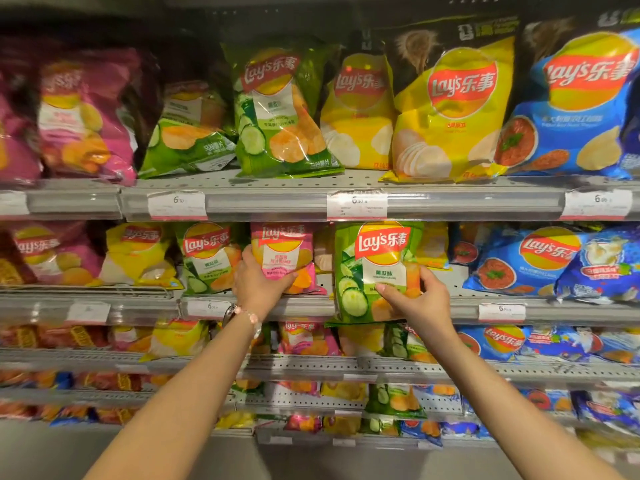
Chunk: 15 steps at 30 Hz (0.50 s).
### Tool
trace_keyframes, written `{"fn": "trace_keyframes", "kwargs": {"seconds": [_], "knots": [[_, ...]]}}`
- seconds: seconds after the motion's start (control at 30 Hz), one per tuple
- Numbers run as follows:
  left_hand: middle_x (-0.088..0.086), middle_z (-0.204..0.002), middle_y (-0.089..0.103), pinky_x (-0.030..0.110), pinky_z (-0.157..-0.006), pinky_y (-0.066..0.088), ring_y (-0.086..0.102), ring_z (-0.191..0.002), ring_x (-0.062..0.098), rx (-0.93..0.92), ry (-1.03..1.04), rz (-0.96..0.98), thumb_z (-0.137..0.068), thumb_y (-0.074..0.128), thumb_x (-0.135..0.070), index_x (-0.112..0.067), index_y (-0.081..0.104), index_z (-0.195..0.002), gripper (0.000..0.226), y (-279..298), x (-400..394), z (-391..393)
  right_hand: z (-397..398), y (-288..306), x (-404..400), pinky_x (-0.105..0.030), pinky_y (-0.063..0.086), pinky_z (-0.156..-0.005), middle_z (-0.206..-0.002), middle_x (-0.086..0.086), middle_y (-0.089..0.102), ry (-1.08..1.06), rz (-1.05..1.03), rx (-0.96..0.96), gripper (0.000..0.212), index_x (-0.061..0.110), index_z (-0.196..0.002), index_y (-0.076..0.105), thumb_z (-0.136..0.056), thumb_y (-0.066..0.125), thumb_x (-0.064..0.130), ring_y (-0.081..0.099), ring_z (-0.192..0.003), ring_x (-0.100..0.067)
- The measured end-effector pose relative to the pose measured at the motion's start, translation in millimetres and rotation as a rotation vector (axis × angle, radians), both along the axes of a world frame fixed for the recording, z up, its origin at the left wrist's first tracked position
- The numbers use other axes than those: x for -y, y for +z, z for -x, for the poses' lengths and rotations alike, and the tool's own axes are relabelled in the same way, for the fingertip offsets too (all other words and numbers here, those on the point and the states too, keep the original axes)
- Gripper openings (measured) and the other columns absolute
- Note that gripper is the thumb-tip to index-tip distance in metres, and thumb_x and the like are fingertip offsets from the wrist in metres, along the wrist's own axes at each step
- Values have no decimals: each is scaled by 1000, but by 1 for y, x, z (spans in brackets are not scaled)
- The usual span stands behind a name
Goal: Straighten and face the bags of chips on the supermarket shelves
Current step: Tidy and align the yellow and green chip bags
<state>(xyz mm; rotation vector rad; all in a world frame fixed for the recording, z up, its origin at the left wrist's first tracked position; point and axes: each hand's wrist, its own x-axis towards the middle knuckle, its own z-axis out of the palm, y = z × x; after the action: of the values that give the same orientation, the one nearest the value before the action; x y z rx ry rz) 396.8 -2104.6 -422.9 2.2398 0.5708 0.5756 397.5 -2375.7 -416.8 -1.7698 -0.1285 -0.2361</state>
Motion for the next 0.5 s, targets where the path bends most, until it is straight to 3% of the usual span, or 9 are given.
{"fn": "trace_keyframes", "kwargs": {"seconds": [0.13, 0.37, 0.5], "knots": [[13, -132, 50, 48, -100, 43, 48, -122, 31, 57, -58, 15, -60, 86, -46, -10, 35, -140, 102, 7, -9, 6, -2, 1, -12, -38, 54, -77, -89, 2, 71, -99, 87, 60, 36, 21, -95, 64, -67, 85, 30, 66, -86, -18], [0, -120, 57, 50, -92, 48, 55, -113, 24, 54, -147, 56, -51, 78, -60, -23, 41, -131, 96, 11, -42, 54, 2, -1, -47, -33, 49, -66, -84, -1, 68, -200, 222, 122, 39, 15, -91, 62, -67, 83, 37, 62, -77, -19], [-2, -120, 57, 51, -93, 49, 55, -113, 23, 20, -146, 104, -49, 77, -62, -29, 40, -130, 95, 14, -64, 72, 4, -2, -79, -21, 42, -58, -75, 8, 61, -190, 229, 116, 37, 20, -85, 56, -67, 84, 36, 58, -72, -15]]}}
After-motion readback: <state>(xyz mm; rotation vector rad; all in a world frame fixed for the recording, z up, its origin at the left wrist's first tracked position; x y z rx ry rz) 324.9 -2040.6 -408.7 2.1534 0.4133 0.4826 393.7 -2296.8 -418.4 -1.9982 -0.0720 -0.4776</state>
